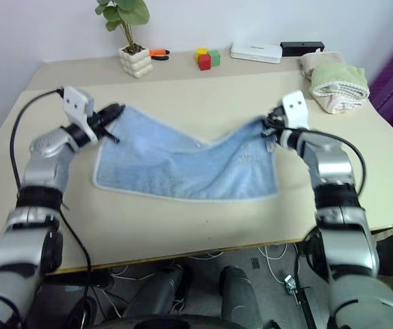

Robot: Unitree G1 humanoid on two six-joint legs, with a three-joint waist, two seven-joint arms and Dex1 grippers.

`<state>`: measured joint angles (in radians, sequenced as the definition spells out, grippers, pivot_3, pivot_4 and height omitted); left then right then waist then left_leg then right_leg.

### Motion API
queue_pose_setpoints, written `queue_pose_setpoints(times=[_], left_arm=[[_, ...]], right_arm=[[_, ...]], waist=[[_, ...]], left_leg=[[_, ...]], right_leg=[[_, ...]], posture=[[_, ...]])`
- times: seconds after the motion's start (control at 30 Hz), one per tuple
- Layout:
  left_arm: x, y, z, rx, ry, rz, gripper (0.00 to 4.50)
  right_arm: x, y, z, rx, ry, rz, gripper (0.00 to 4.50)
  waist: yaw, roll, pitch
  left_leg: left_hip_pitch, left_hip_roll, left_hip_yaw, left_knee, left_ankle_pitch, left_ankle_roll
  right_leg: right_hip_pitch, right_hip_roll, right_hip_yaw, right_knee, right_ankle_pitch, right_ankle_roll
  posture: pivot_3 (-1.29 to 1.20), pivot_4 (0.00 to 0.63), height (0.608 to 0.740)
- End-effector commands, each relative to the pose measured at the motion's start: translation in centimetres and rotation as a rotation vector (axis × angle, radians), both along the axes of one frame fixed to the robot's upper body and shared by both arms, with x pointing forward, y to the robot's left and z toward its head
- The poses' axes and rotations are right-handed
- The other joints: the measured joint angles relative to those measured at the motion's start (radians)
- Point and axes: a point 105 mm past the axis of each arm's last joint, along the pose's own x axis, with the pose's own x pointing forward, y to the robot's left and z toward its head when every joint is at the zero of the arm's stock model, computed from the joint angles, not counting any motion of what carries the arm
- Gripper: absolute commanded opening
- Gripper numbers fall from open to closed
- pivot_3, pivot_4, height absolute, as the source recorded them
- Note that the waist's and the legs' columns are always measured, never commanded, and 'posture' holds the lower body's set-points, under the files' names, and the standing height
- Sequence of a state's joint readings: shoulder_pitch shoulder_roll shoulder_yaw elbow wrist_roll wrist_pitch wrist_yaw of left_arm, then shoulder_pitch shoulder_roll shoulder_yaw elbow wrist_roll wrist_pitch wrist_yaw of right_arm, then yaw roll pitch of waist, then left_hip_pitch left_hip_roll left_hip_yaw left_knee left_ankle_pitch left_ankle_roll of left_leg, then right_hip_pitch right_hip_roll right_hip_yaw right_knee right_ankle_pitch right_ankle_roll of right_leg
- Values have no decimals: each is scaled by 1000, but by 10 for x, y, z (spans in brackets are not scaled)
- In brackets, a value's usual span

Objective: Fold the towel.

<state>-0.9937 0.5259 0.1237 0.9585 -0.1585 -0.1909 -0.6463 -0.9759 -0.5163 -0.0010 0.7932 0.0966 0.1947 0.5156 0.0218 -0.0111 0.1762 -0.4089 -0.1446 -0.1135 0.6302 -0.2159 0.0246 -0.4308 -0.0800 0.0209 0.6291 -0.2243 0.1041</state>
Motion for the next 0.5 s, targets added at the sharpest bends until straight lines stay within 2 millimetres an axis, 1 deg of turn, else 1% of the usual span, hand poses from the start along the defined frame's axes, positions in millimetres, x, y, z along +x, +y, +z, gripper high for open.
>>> queue_pose_setpoints(times=[0.03, 0.1, 0.13, 0.2, 0.23, 0.27, 0.37, 0.4, 0.43, 0.47, 0.5], left_arm=[[7, 13, 67, 83, -185, 117, 0], [6, 15, 87, 84, -231, 131, 0], [3, 17, 100, 84, -268, 124, 0], [-4, 19, 115, 99, -321, 94, 0], [-9, 18, 115, 102, -333, 37, 0], [-13, 17, 108, 106, -322, -17, 0], [-24, 12, 87, 173, -331, -138, 0], [-27, 12, 76, 166, -299, -187, 0], [-30, 12, 68, 159, -291, -217, 0], [-35, 14, 53, 165, -258, -262, 0], [-39, 15, 43, 170, -237, -294, 0]], right_arm=[[17, 10, 73, -67, -268, -49, 76], [16, 13, 100, -72, -369, -50, 76], [13, 11, 113, -62, -422, -43, 76], [6, 6, 130, -57, -503, -21, 76], [0, 8, 131, -59, -538, 32, 76], [-6, 10, 127, -63, -551, 86, 76], [-22, 23, 105, -58, -541, 262, 76], [-28, 28, 91, -54, -510, 314, 76], [-34, 30, 79, -58, -492, 344, 76], [-42, 32, 58, -69, -440, 386, 76], [-49, 33, 44, -74, -404, 415, 76]], waist=[[-13, -1, 1], [-16, -1, 1], [-21, -1, 1], [-29, -1, 1], [-35, -1, 1], [-37, -1, 1], [-44, 0, 1], [-47, 0, 1], [-48, 0, 1], [-50, 0, 1], [-53, 0, 1]], left_leg=[[-3, -1, 0, -1, 1, -2], [-11, -1, 0, -1, 2, -2], [-13, -1, 0, -1, 2, -2], [-13, -1, -1, -3, 1, -1], [-13, -1, -1, -4, 0, 0], [-13, -1, -1, -4, 0, 1], [-15, -1, 0, -2, -1, 2], [-14, -1, 0, -1, -1, 2], [-15, -1, 1, 0, -1, 2], [-15, -1, 1, 1, -1, 1], [-14, 0, 1, 1, 0, 1]], right_leg=[[-4, -1, 0, 1, 0, 0], [-12, -1, 0, 1, 0, 0], [-14, -1, 0, 1, 0, 0], [-14, -1, -1, 1, 0, 0], [-14, -1, -1, 1, 0, 0], [-14, -1, -1, 1, 0, 0], [-14, -1, -2, 1, 0, 1], [-13, -1, -2, 1, 0, 1], [-14, -1, -2, 1, 0, 1], [-14, -1, -2, 1, 0, 1], [-14, -1, -2, 1, 0, 1]], posture=[[0, 150, 740], [0, 150, 740], [0, 150, 740], [0, 150, 740], [0, 150, 740], [0, 150, 740], [0, 150, 740], [0, 150, 740], [0, 150, 740], [0, 150, 740], [0, 150, 740]])
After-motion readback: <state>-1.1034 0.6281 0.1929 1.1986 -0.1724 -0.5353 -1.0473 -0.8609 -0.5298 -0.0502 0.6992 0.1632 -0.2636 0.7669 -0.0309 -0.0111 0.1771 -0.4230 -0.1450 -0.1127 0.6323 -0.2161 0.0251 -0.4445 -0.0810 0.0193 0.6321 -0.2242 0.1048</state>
